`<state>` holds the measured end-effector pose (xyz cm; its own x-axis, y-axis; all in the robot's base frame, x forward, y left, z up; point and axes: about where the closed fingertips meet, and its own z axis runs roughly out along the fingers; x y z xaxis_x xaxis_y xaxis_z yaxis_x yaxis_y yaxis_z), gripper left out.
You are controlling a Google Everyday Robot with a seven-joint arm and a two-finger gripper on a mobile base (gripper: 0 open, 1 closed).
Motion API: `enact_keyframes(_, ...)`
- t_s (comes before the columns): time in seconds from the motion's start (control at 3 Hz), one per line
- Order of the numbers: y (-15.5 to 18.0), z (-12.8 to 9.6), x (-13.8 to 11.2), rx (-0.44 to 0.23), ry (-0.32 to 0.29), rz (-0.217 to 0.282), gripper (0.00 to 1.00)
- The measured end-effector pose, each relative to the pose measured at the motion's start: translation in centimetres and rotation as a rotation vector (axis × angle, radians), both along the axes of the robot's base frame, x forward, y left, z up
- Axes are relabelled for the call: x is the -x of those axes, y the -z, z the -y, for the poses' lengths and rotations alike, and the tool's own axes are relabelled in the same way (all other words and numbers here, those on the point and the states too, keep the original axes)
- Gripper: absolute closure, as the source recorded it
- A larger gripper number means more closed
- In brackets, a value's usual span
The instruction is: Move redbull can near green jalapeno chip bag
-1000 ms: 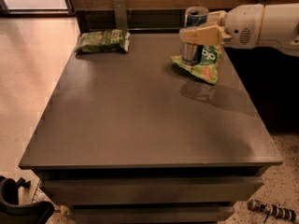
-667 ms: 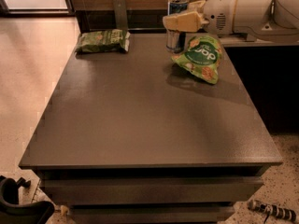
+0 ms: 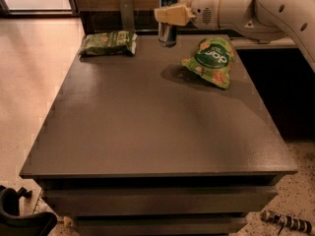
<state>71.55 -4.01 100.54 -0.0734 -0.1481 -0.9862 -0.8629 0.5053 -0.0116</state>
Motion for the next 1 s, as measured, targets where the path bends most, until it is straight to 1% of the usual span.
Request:
enact_keyframes(0.33,0.7,-0.5,-2.3,0.003,0.0,-0.005,1.0)
enact_keyframes(0.67,2.2,-2.2,-7.4,-0.021,0.013,0.003,1.0)
enact_keyframes(1.0,4.3,-3.7,-11.7,-0.013,0.045,-0.001,1.0)
